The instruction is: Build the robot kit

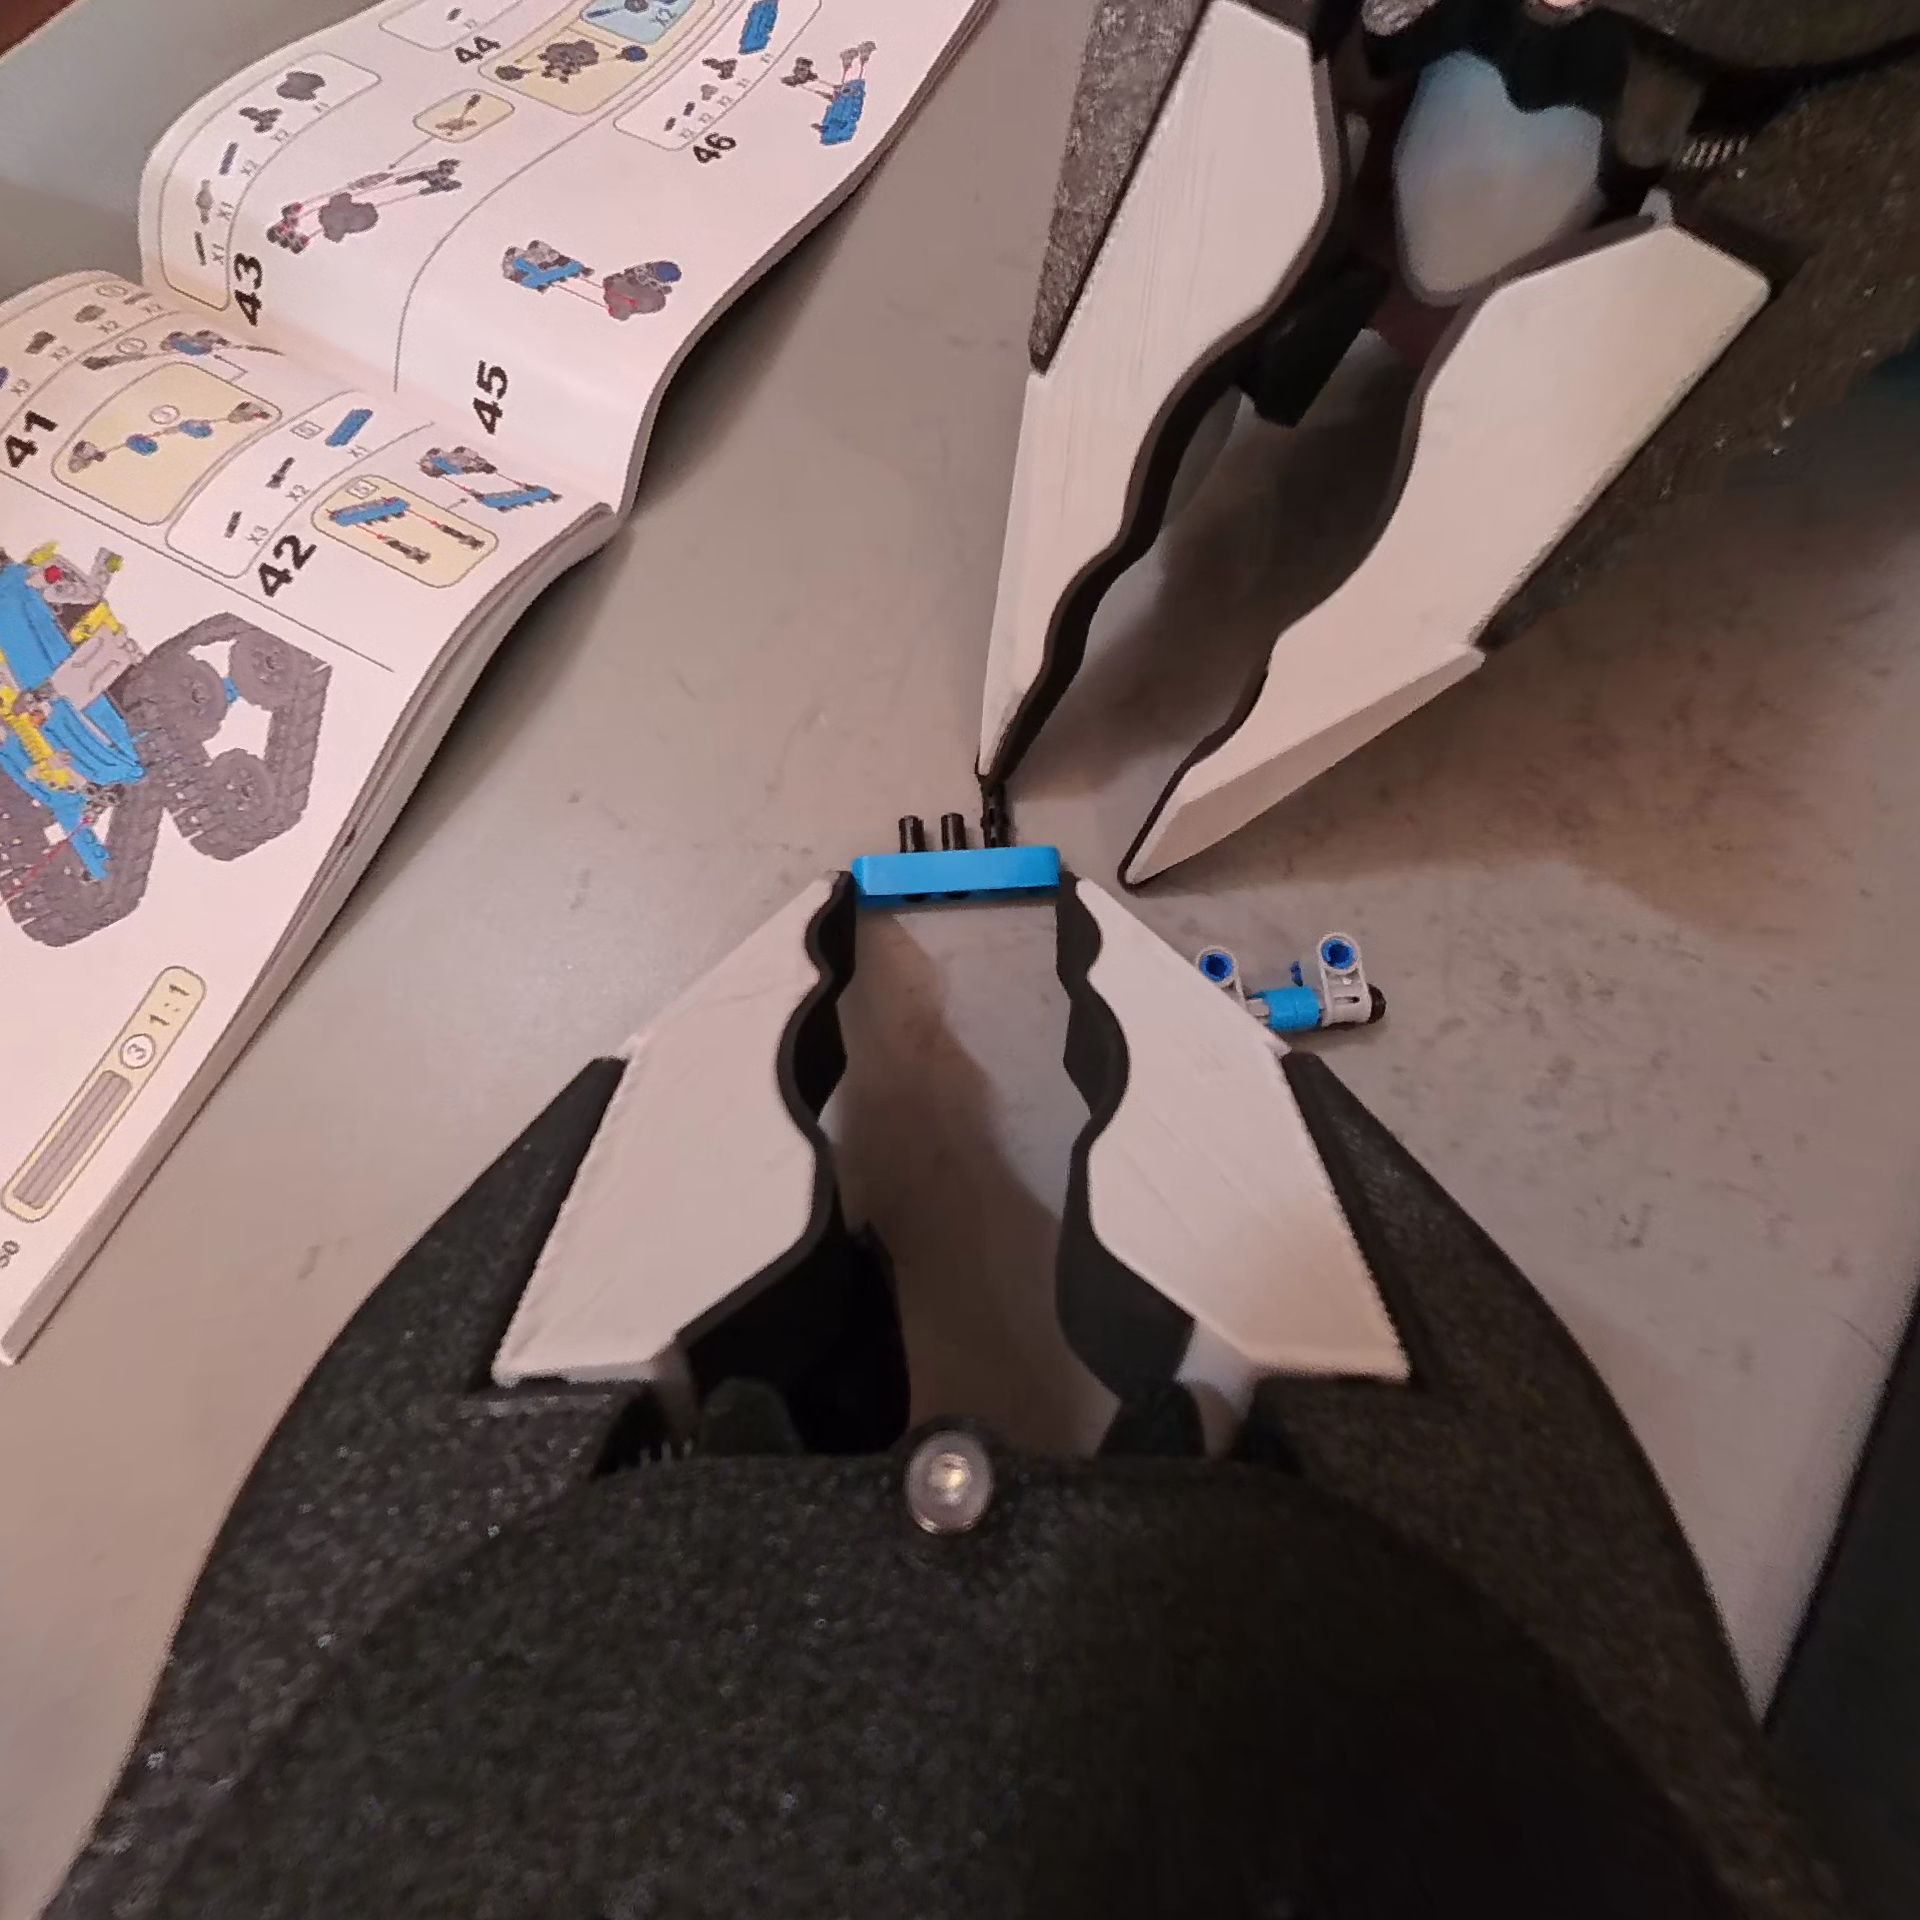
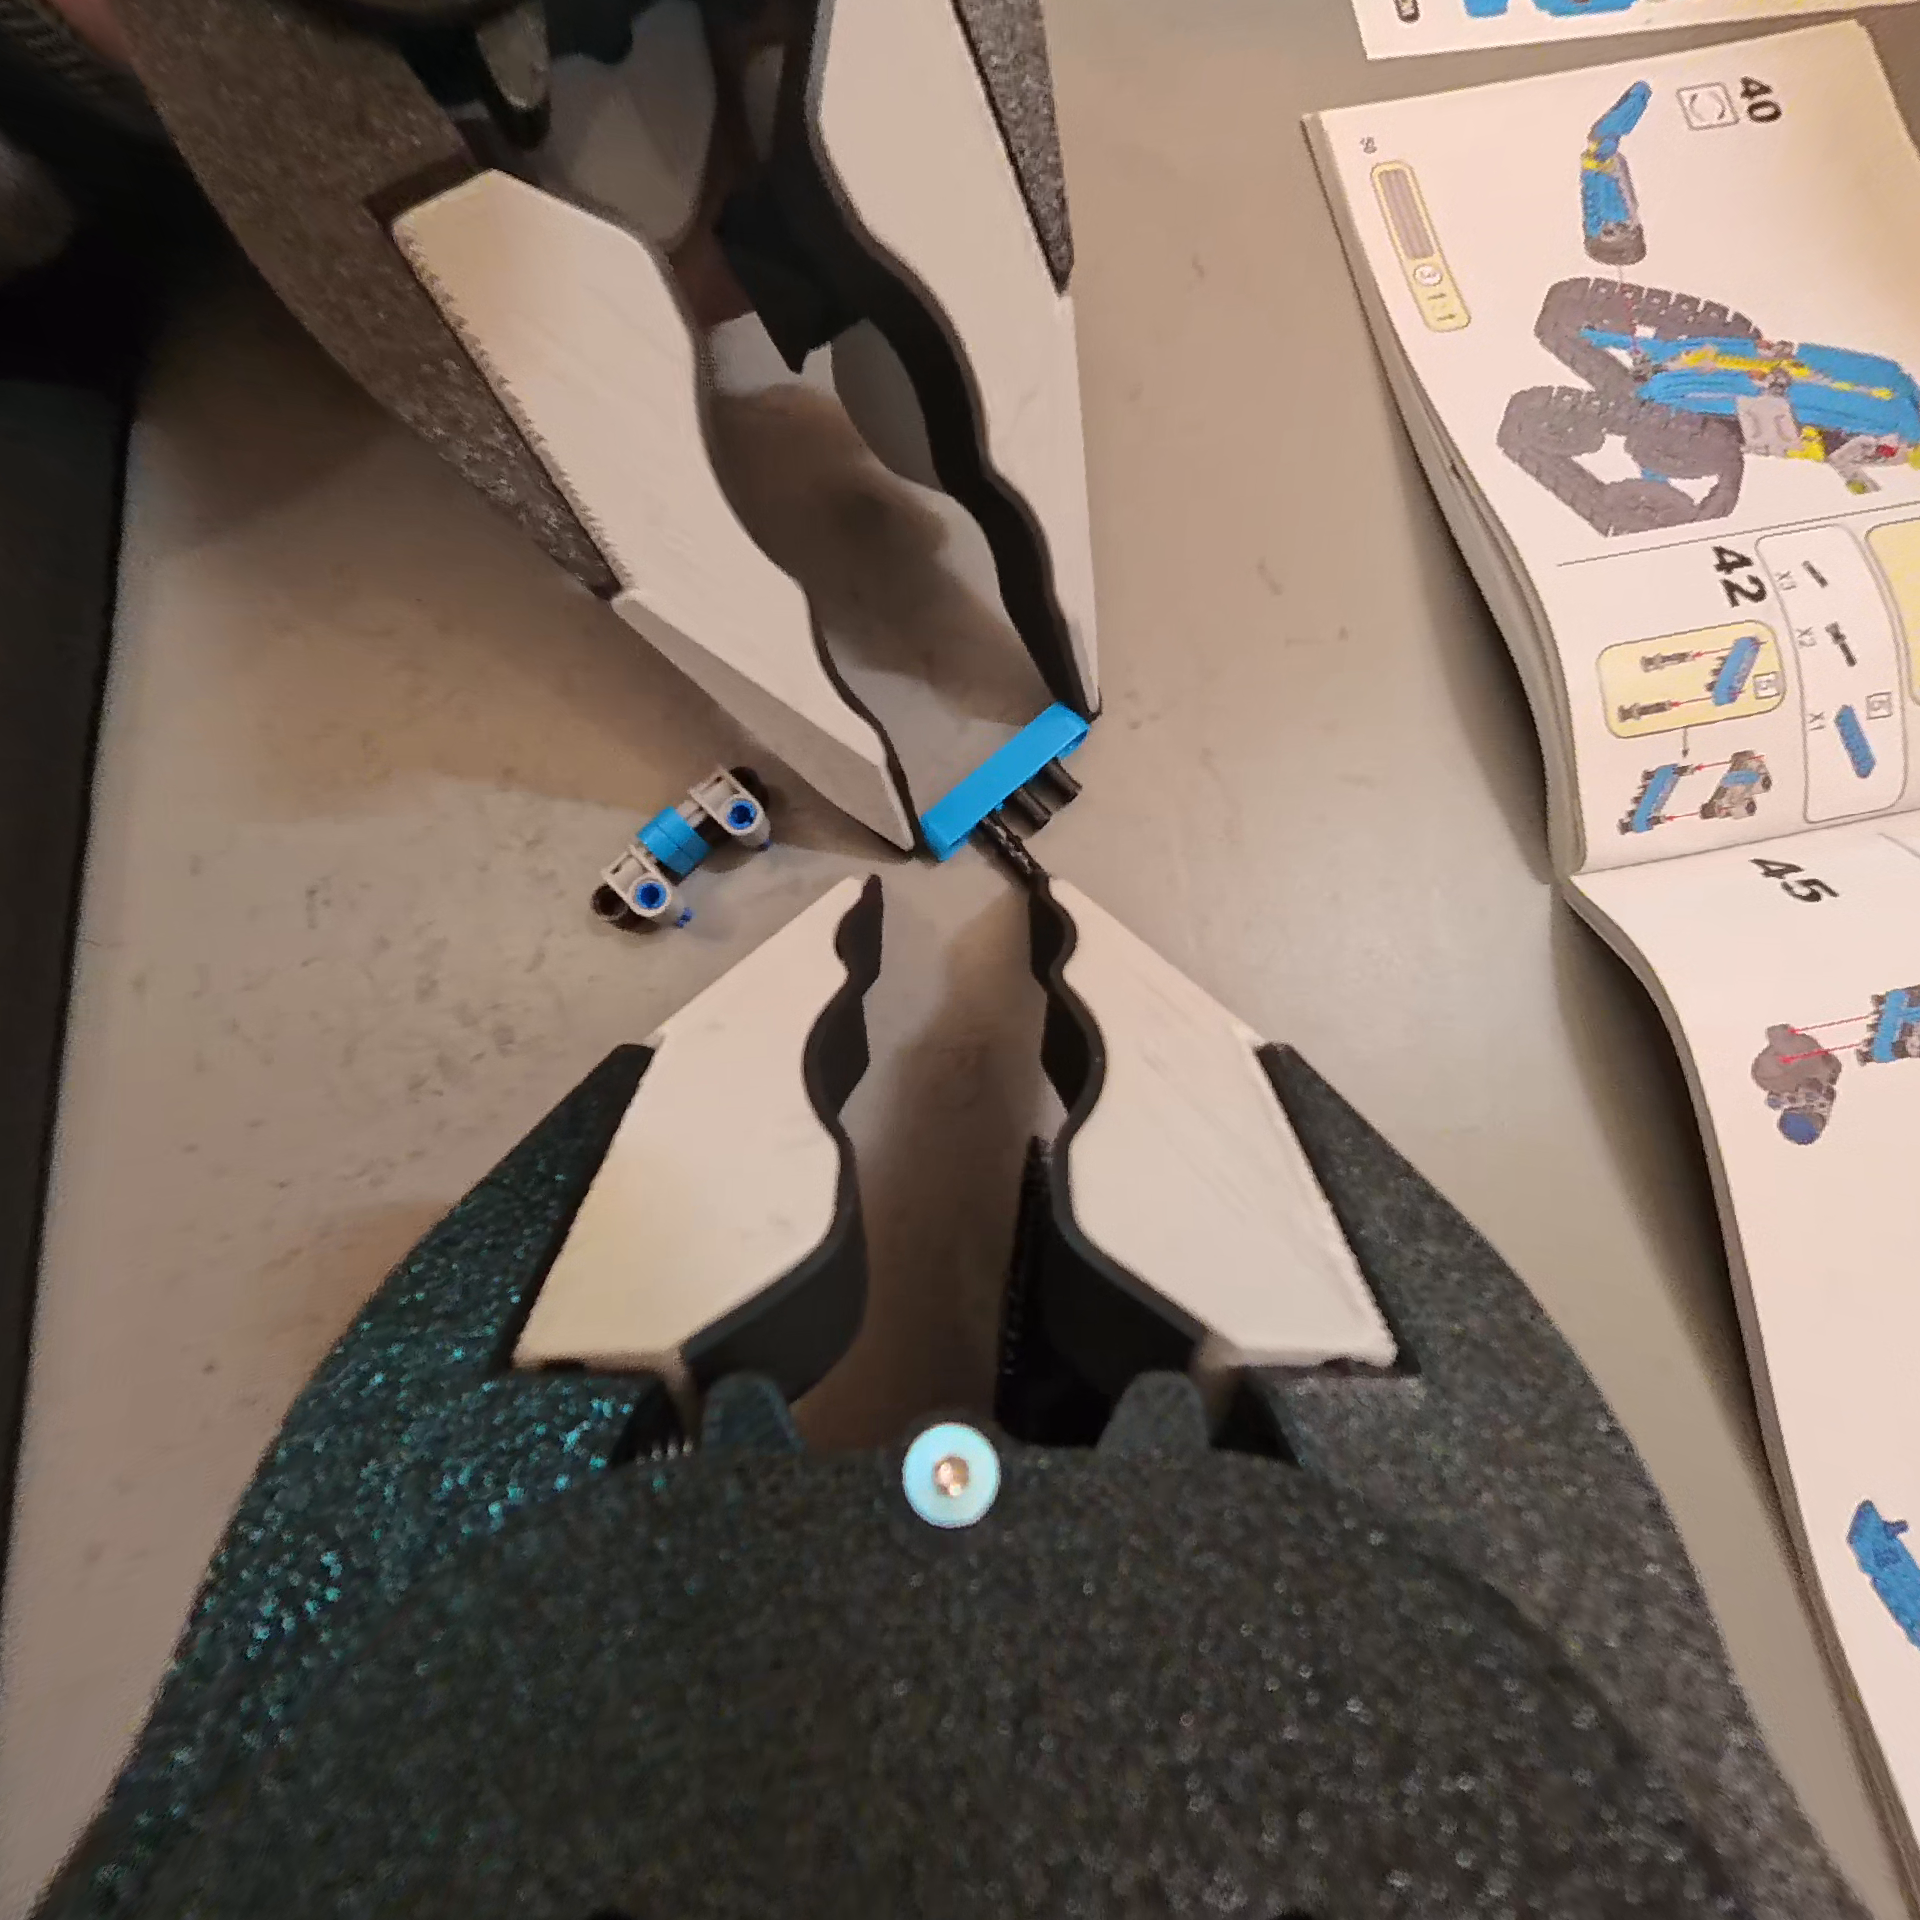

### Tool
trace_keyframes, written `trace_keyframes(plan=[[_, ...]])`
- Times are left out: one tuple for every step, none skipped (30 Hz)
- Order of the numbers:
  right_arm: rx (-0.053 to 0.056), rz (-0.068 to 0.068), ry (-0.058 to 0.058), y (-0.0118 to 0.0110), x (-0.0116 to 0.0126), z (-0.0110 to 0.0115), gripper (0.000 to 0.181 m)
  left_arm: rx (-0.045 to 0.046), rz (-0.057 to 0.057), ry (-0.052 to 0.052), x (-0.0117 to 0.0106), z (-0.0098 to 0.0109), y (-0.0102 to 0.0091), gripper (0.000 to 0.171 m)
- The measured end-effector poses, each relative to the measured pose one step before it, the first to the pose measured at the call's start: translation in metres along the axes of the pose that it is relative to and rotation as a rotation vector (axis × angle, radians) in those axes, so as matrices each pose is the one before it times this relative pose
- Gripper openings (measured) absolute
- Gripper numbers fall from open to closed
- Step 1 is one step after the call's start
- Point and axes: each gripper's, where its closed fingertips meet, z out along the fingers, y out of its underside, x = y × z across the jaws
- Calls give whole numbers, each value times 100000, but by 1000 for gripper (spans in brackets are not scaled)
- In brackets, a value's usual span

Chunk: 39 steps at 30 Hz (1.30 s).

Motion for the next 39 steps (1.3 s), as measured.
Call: trace_keyframes(plan=[[57, -860, 811, -10, -7, 6, 28, 32, -216, 64, -4, 1, -4, 38], [304, 316, 227, -22, -2, 15, 27, 26, -260, 120, -7, 0, -3, 38], [432, 706, -419, -19, 9, 4, 27, 19, -119, 17, 3, 6, -7, 38], [1155, 1678, -512, -60, 56, 34, 27, -15, -134, -50, 37, 9, -20, 38], [2123, 3149, 648, -114, 228, 92, 23, -15, 28, -8, 45, 17, -13, 38], [2133, 1812, -752, -86, 127, 47, 22, 29, 184, 168, 32, -2, 0, 38], [416, 2863, -2435, -31, 8, -31, 22, 56, -172, -17, -19, 9, 0, 38], [191, 2548, -1900, -22, 16, -22, 21, -27, 55, -208, -12, 4, -1, 38], [258, 533, -564, 2, 14, -18, 21, -2, -213, -275, -9, 0, 0, 38], [-5, -1032, 879, -23, 42, -5, 14, -4, -470, -277, -27, 4, -4, 38], [-49, -941, -380, -76, -269, 63, 12, 40, -264, -126, -13, -1, 11, 38], [-772, -986, 899, 13, 22, -13, 12, 47, 15, -1, -1, 3, -7, 38], [-470, 880, 735, -8, 120, 4, 12, -30, 43, -53, -10, -2, 4, 38], [-169, 941, 8, -7, -25, 14, 12, -45, -149, -4, -5, 7, -3, 38], [21, -986, -90, 14, -84, -8, 12, -48, -127, -79, 5, -5, -5, 38], [182, -954, 24, -1, 0, -3, 12, -12, -47, -118, 29, 11, -8, 38], [218, 237, -442, -13, -8, 1, 12, -9, 156, -13, 51, 0, -11, 38], [-35, 216, -466, -26, -31, 8, 11, 29, 144, 127, 22, -8, 5, 38], [-146, -789, -11, -36, -46, 37, 11, 63, -41, 428, -7, -9, 2, 38], [-152, -1739, 312, 1, -15, 7, 11, -4, 36, 506, -2, -3, 1, 38], [-236, -186, -370, -3, 3, 16, 11, -27, 307, 230, 4, -7, 9, 38], [196, -90, -410, -7, -20, 17, 11, 53, 389, 10, 10, -3, 14, 38], [768, -139, -828, -6, -7, 5, 11, 30, 3, 77, 4, 3, 8, 38], [521, 1571, -1561, 7, 3, 2, 11, -20, 149, 59, -9, -7, 8, 38], [53, 1300, -1280, 14, 23, 0, 11, 38, 376, 95, -20, -3, 0, 38], [-269, -700, 252, -5, 94, -4, 11, 56, 362, 10, -38, 0, 9, 38], [-972, -2484, 1303, 25, 62, -49, 12, 36, -15, -54, -64, 7, -38, 38], [-1166, -2931, 2550, -73, 112, -192, 12, 232, -642, 13, -60, 9, -83, 38], [845, -3859, 5369, -410, 412, -573, 18, 927, -308, -1057, -135, -74, -193, 38], [2686, -4250, 9323, -582, 959, -1029, 27, 2971, 116, -2592, -290, -314, -532, 38], [2983, -4969, 8617, -512, 912, -1081, 39, 4104, -1302, -2052, -203, -426, -860, 38], [2932, -3979, 7140, -437, 698, -856, 51, 4815, -2715, -547, 36, -385, -1040, 38], [1953, -2202, 5097, -364, 375, -551, 63, 5154, -3842, -310, 93, -316, -1088, 38], [619, -1766, 2055, -279, -181, -334, 66, 5243, -4835, 1427, 355, -229, -1050, 39], [1887, -2094, 3450, -541, -70, -315, 66, 5639, -5370, 3053, 612, -207, -1070, 39], [4057, -1957, 4764, -902, 152, -465, 64, 5426, -4824, 3007, 626, -173, -966, 39], [3698, -1262, 4253, -857, 265, -474, 59, 4619, -4342, 3284, 686, -110, -788, 39], [2461, -1126, 2080, -660, 104, -353, 58, 3435, -4319, 3268, 646, -17, -542, 39], [466, -630, -27, -273, -114, -156, 55, 2862, -4004, 3837, 689, 35, -392, 38]])
